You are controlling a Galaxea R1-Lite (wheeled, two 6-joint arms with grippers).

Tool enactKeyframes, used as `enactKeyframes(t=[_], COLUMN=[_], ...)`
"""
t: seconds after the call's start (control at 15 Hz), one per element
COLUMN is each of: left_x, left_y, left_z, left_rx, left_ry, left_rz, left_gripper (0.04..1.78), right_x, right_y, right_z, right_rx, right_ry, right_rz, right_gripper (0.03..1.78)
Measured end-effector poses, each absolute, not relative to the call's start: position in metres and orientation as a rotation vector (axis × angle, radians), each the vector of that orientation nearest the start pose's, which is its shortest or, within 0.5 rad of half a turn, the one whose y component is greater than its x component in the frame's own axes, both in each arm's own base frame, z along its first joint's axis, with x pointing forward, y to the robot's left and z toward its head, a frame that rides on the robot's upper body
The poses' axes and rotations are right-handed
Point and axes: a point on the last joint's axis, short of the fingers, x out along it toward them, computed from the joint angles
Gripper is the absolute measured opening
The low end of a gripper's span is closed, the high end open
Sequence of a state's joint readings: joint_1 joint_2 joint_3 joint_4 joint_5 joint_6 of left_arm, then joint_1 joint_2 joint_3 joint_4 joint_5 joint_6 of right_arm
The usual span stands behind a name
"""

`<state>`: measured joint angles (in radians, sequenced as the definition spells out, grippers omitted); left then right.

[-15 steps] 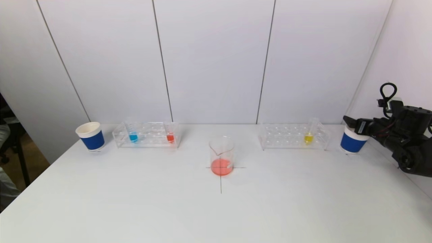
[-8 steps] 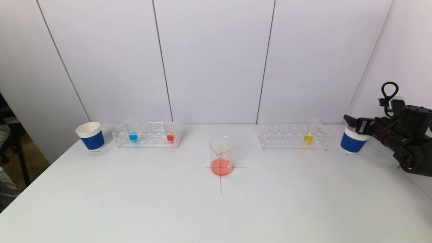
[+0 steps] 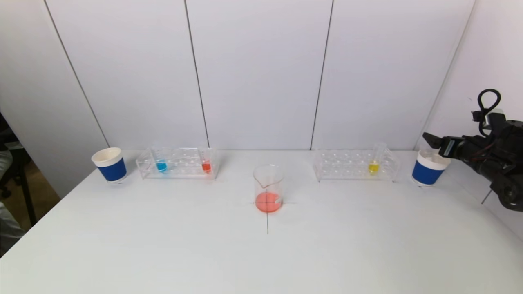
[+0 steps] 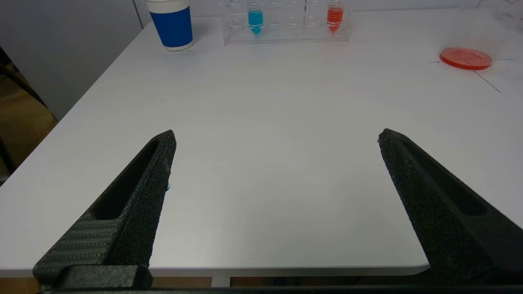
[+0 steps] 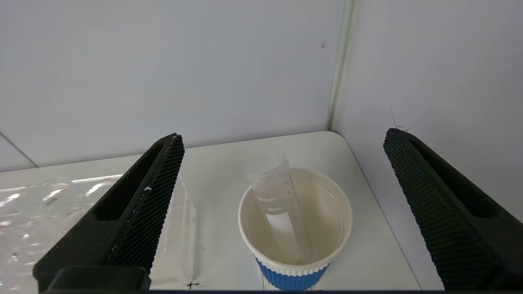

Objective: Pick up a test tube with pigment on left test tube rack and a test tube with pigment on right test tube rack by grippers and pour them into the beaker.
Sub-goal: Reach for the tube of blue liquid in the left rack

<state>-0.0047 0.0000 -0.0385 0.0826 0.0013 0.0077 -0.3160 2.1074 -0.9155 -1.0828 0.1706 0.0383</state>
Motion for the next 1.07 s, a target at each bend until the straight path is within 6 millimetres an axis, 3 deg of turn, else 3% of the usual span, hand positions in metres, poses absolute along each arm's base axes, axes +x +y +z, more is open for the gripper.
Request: enactKeyframes(t=[0.33,0.73,1.07], left_x=[-0.026,-0.026,-0.026], left_y=[0.0,0.0,0.0], left_z=[0.078,0.078,0.078], left_rx=[0.007,0.007,0.008], left_ry=[0.044,0.044,0.044], left_rz=[-0.004,-0.004,-0.004], left_gripper=[1.73,1.73,1.73], right_x=[0.335,0.264,0.204], right_y=[-0.106,-0.081,-0.059], right_z=[0.147,0.181,0.196], right_rx=[0.059,0.104,0.132], right_ry=[0.054,0.0,-0.054], right_rz=[-0.118,-0.021,0.053], right_gripper=[1.78,1.78,1.78])
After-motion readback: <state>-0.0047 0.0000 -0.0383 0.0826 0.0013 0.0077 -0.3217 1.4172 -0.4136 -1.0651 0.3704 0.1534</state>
